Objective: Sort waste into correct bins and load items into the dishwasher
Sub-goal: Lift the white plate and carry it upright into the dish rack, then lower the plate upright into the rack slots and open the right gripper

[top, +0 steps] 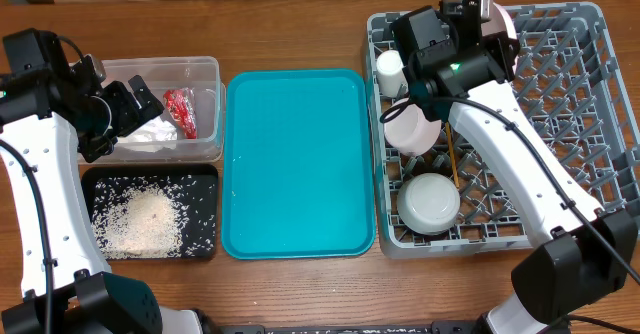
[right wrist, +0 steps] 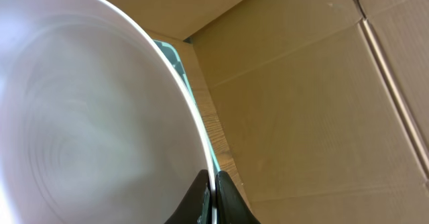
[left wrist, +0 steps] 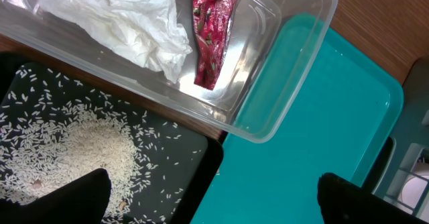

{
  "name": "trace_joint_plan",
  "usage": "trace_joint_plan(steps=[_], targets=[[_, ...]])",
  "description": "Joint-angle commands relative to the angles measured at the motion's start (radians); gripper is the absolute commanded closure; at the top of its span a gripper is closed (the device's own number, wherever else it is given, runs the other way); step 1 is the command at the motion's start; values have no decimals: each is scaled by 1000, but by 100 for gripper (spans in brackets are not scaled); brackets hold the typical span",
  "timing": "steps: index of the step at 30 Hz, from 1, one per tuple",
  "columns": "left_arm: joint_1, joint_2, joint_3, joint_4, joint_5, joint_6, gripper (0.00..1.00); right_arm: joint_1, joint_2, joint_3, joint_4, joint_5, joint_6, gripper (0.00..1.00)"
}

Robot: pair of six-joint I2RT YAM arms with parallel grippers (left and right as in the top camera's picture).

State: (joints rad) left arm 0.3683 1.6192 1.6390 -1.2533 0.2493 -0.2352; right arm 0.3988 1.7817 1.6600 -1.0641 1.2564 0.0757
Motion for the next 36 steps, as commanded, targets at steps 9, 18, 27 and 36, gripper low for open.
trace_joint_plan(steps=[9, 18, 27, 36], targets=[[-5, -16, 13, 1, -6, 11, 0, -2, -5, -39, 2, -43, 79, 96], [-5, -16, 13, 1, -6, 11, 0, -2, -4, -40, -45, -92, 163, 96], [-5, -16, 13, 1, -6, 11, 0, -2, -3, -86, -29, -88, 165, 96], [-5, -16, 13, 1, -6, 11, 0, -2, -3, -136, 39, -79, 160, 95]])
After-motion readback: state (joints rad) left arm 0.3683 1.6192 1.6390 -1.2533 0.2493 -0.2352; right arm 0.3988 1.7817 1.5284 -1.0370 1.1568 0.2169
